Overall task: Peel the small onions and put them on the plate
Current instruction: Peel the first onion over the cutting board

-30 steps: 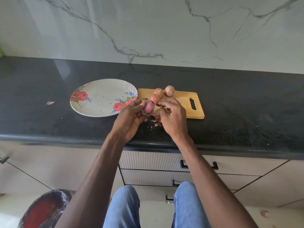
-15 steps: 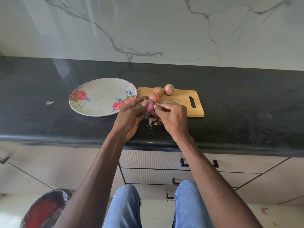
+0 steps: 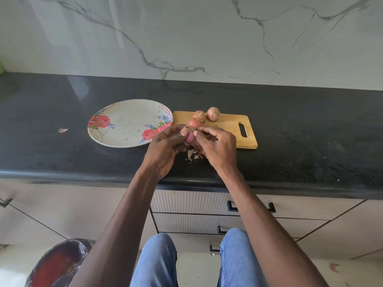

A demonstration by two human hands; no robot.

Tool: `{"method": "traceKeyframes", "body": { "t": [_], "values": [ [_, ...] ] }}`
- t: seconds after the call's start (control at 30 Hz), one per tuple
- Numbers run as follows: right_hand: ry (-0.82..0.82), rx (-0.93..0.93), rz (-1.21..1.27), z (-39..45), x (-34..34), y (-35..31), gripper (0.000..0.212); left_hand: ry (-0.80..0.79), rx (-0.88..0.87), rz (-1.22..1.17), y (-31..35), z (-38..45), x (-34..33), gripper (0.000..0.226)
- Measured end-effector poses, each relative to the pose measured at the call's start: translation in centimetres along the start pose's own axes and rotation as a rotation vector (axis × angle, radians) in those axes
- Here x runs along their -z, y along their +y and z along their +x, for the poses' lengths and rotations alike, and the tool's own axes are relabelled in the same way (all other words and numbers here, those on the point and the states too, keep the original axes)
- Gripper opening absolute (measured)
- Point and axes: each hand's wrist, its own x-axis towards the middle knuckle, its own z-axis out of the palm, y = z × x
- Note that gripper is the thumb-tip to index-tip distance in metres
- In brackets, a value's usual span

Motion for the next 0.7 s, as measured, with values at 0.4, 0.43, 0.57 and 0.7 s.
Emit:
{"method": "traceKeyframes", "body": {
  "t": [0.4, 0.43, 0.57, 0.7],
  "values": [
    [-0.022, -0.097, 0.019, -0.10, -0.09, 0.24, 0.006, 0.017, 0.000, 0.047, 0.05, -0.28, -0.15, 0.030],
    [-0.023, -0.118, 0.031, -0.08, -0.07, 0.19, 0.007, 0.021, -0.002, 0.044, 0.04, -0.29, -0.18, 0.029],
    [-0.038, -0.128, 0.040, -0.01, 0.06, -0.04, 0.011, 0.034, -0.012, 0.023, 0.08, -0.26, -0.17, 0.031],
    [-0.036, -0.118, 0.015, -0.02, 0.16, -0.30, 0.008, 0.036, -0.013, 0.041, 0.05, -0.32, -0.34, 0.033]
  ]
}}
